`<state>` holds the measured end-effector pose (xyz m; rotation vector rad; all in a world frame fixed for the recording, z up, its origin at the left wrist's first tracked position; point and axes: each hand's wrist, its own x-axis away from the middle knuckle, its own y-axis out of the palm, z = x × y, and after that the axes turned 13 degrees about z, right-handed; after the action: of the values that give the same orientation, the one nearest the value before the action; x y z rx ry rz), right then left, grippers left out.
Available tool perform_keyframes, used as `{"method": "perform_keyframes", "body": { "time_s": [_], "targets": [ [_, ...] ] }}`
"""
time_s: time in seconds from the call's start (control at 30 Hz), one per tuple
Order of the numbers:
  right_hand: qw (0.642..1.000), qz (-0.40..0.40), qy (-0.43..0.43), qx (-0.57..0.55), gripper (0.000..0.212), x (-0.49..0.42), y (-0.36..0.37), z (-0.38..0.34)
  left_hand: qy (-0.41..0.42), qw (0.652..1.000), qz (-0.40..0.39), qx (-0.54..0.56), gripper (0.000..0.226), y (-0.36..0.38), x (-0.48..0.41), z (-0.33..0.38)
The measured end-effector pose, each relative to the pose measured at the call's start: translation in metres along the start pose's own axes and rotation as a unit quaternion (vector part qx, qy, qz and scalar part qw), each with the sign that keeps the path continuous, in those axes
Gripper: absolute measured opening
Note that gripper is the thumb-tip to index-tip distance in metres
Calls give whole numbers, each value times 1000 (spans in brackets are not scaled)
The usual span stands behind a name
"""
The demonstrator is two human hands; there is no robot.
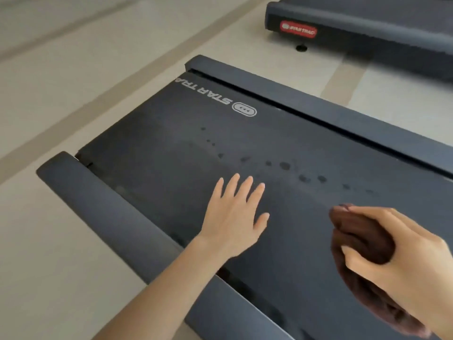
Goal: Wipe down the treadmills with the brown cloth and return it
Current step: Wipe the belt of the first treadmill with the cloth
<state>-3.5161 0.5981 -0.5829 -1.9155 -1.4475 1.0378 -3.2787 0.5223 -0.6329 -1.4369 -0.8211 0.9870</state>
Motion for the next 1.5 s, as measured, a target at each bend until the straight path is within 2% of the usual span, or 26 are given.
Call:
{"method": "perform_keyframes", "body": {
  "time_s": [0.13,0.23,0.5,0.63,0.8,1.0,1.1,1.33,1.5],
  "targets": [
    [999,-26,1,24,48,21,19,-5,-18,1000,-20,-3,62,18,49,-5],
    [999,-22,-9,35,47,29,39,-12,-39,999,11,-6,64,27,60,-18],
    [999,28,-20,38,48,57,102,-52,-25,999,-1,20,62,48,116,-50],
    [999,10,-24,35,47,78,121,-87,-29,998,-16,45,59,45,156,-72],
    [998,-3,-26,53,47,114,129,-126,-33,997,-1,75,56,22,196,-99],
    [998,-10,12,66,48,158,134,-177,-26,996,-24,76,62,-8,248,-138],
    [998,-14,19,62,49,175,139,-208,-27,996,-36,80,58,-24,277,-158],
    [997,-25,-28,61,48,186,152,-293,-56,995,-19,75,56,-75,325,-216],
    [996,-40,-60,51,48,175,155,-351,-81,995,-17,58,65,-117,346,-262]
  ]
}}
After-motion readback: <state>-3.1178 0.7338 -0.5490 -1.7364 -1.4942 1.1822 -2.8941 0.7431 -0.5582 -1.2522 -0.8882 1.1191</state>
